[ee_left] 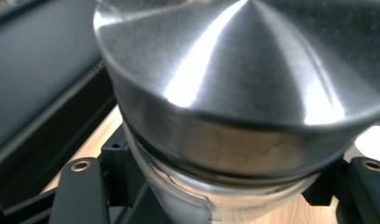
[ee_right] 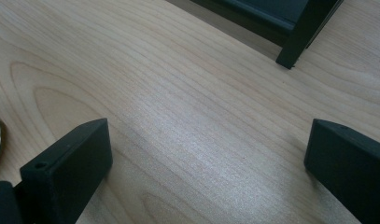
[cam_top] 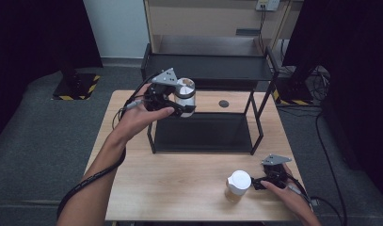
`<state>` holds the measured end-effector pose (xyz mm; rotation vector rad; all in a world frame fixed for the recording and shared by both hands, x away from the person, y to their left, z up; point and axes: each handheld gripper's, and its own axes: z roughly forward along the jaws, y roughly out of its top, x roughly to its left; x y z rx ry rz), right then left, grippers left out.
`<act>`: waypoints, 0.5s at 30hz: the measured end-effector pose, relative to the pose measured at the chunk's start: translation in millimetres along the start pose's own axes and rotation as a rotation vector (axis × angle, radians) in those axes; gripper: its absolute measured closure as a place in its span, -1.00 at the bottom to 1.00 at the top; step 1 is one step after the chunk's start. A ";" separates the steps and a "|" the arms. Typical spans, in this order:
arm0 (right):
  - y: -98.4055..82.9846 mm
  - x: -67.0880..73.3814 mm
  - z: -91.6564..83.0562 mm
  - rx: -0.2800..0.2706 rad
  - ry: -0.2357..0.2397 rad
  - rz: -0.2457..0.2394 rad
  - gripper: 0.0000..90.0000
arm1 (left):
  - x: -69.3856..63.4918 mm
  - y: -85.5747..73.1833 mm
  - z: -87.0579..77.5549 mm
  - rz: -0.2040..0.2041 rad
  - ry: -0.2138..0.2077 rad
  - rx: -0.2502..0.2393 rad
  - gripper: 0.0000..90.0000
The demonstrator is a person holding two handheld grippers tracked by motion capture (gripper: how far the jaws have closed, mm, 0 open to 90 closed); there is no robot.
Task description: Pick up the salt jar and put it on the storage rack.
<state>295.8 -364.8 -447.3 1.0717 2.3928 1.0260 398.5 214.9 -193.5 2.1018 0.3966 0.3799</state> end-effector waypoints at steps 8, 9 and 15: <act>0.3 -0.2 -0.1 0.002 0.001 0.000 -0.96 | 8.5 31.9 -14.4 0.012 0.015 -0.014 -0.35; 0.3 -0.2 -0.1 0.002 0.001 -0.001 -0.96 | 9.1 35.0 -15.4 0.013 0.020 -0.013 -0.35; 0.3 -0.2 -0.1 0.002 0.001 0.000 -0.96 | 17.9 59.0 -23.6 0.017 0.037 -0.014 -0.35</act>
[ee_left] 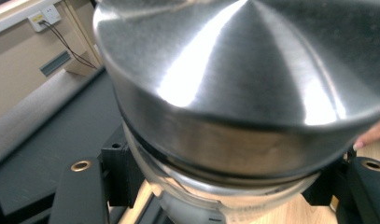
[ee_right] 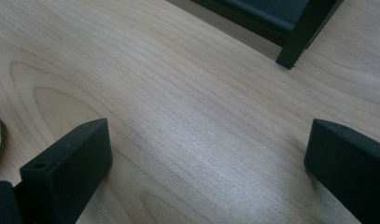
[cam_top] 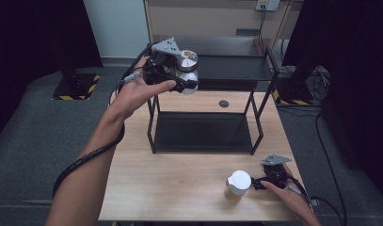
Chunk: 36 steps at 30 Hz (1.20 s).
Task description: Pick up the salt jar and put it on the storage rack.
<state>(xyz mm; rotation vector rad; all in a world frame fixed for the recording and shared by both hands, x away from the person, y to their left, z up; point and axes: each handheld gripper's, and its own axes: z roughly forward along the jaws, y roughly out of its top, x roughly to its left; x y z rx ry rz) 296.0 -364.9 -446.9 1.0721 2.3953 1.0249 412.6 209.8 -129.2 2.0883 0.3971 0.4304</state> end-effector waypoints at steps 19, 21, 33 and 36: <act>-0.1 -0.5 -0.2 0.001 0.002 0.000 -0.96 | 35.5 30.4 24.1 -0.050 0.063 0.039 -0.35; -0.1 -0.6 -0.3 0.001 0.003 -0.001 -0.96 | 38.4 31.4 30.7 -0.056 0.062 0.047 -0.35; -0.6 -1.1 -0.3 -0.001 0.004 -0.003 -0.96 | 53.5 28.5 55.1 -0.087 0.052 0.076 -0.35; -0.6 -1.1 -0.3 -0.001 0.004 -0.004 -0.96 | 55.8 26.5 59.3 -0.088 0.057 0.075 -0.35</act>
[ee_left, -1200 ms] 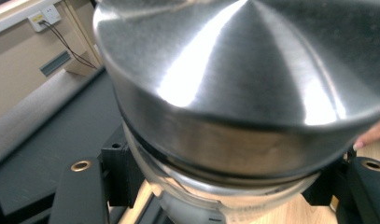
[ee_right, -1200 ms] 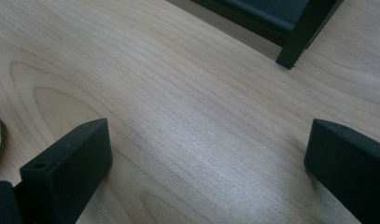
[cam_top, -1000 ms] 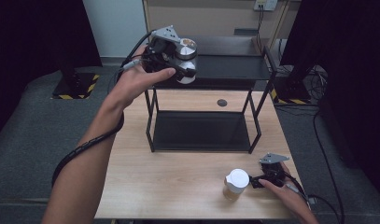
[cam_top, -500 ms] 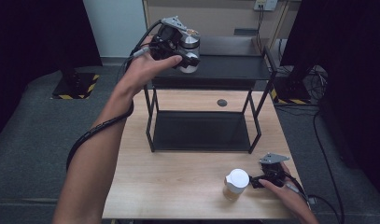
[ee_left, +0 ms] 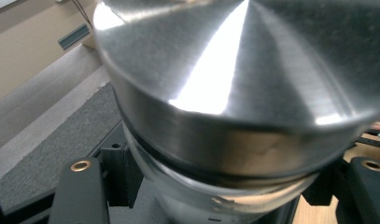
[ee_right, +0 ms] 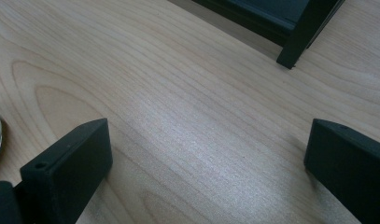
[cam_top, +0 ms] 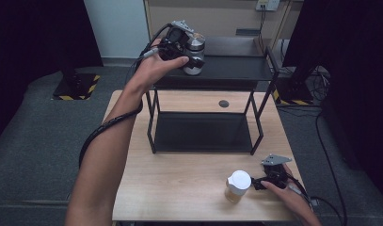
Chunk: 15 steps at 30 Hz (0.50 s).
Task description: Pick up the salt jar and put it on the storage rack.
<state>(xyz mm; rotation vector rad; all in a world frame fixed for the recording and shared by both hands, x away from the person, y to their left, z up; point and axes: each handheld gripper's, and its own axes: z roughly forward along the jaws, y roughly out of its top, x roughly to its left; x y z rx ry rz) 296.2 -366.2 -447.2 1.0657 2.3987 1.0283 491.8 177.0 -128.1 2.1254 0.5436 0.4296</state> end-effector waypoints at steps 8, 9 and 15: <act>-0.3 -0.3 -0.3 0.000 0.001 -0.001 -0.96 | 6.3 -1.1 2.4 -0.052 -0.014 0.010 -0.35; -0.3 -0.3 -0.3 0.000 0.001 -0.001 -0.96 | 8.4 -0.5 2.5 -0.065 -0.020 0.015 -0.35; -0.3 -0.2 -0.4 0.000 0.001 -0.001 -0.96 | 11.4 -4.6 2.6 -0.085 -0.027 0.005 -0.35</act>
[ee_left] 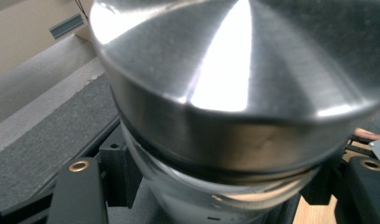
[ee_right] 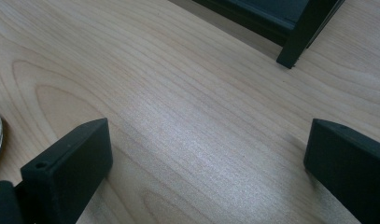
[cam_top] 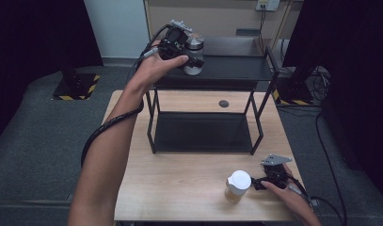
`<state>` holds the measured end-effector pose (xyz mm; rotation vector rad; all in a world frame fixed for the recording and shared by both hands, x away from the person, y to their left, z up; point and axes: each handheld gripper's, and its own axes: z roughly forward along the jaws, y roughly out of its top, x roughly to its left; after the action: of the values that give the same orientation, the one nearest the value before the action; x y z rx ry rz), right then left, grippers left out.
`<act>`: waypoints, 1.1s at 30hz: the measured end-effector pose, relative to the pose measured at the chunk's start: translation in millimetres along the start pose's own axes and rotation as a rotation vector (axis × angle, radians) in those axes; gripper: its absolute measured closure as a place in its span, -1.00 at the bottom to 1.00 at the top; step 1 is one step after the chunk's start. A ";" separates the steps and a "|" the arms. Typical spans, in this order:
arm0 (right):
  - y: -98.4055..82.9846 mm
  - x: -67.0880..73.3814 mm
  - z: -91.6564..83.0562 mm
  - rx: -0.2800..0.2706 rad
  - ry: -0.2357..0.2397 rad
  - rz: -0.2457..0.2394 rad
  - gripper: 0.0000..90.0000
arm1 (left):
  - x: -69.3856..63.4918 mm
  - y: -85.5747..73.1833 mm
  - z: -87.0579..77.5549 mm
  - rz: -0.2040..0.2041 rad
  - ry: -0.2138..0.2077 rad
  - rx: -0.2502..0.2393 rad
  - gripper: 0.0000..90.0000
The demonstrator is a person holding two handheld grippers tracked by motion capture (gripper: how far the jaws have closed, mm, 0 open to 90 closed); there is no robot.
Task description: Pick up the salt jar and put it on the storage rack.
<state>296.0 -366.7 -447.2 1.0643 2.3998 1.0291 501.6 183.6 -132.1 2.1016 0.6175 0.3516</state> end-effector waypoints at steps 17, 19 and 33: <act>0.1 -0.1 -0.1 0.000 0.001 0.001 -0.96 | -12.1 2.0 -27.7 0.008 0.062 0.022 -0.68; -0.2 -0.1 0.1 -0.001 0.000 -0.002 -0.96 | -17.0 -2.0 -35.5 0.019 0.079 0.011 -0.70; -0.1 -0.1 0.0 -0.001 0.001 0.001 -0.96 | -42.0 -42.8 -72.3 0.140 0.000 -0.121 -0.69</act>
<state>296.0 -366.7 -447.3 1.0650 2.3995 1.0305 420.3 230.6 -127.6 2.0328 0.4391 0.4563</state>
